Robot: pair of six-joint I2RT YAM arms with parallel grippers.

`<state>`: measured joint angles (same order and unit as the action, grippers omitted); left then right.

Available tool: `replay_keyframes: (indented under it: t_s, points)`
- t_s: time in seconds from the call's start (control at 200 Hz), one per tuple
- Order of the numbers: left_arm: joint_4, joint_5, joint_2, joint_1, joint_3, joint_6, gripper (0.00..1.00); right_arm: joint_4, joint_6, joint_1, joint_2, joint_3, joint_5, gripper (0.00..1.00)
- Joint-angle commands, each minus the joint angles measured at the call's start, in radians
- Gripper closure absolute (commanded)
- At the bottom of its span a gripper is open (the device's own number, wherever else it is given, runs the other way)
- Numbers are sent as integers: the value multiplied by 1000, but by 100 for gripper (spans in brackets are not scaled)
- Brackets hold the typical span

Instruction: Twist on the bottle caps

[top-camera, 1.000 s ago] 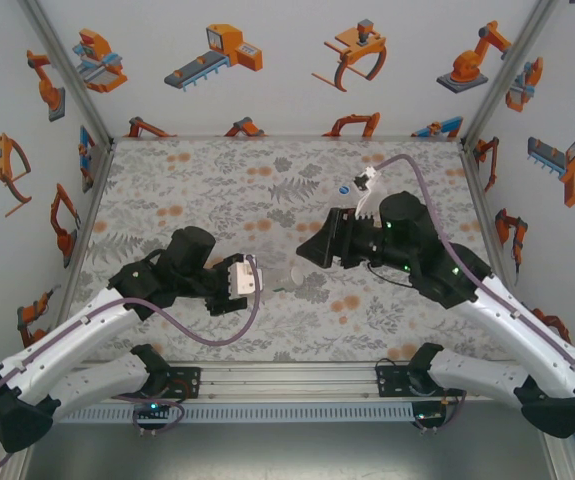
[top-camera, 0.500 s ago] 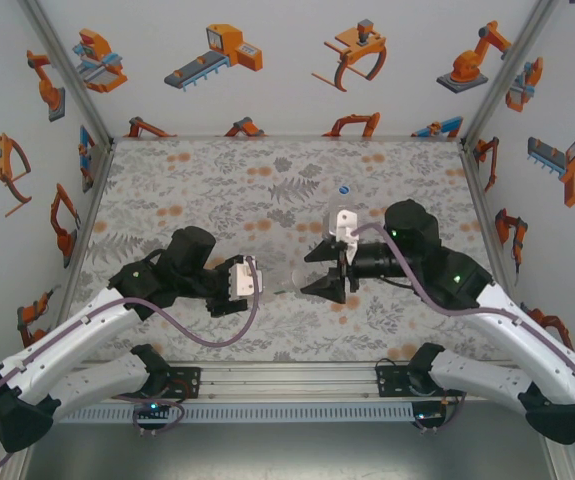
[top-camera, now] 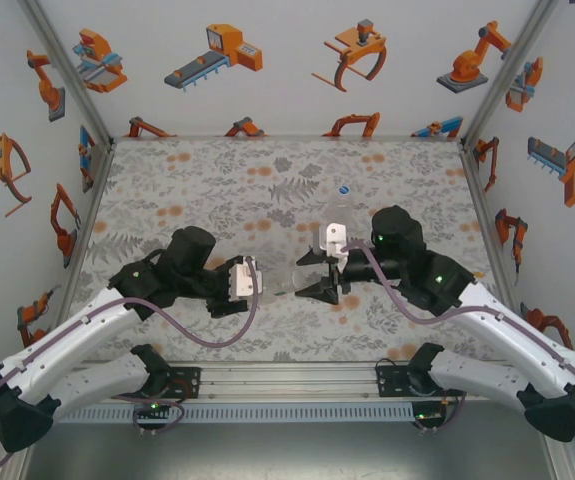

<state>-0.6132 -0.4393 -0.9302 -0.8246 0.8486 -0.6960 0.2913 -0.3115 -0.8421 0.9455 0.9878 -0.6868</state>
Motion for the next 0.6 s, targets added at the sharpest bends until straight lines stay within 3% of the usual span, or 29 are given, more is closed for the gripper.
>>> replay_keyframes:
  t_s: [0.0, 0.17, 0.29, 0.461, 0.596]
  points:
    - [12, -30, -6, -5, 17, -24, 100, -49, -19, -6, -1, -5, 3, 49]
    - [10, -30, -6, -3, 18, -23, 100, -26, 12, -9, -6, -10, 32, 69]
    - [10, -21, -2, -4, 17, -23, 100, -52, 207, -9, -23, -27, 125, 79]
    - [18, -3, -3, -2, 17, -17, 100, -201, 806, -12, -55, -123, 344, 91]
    - [23, 9, -7, -2, 15, -14, 100, -133, 1294, -12, -18, -136, 461, 100]
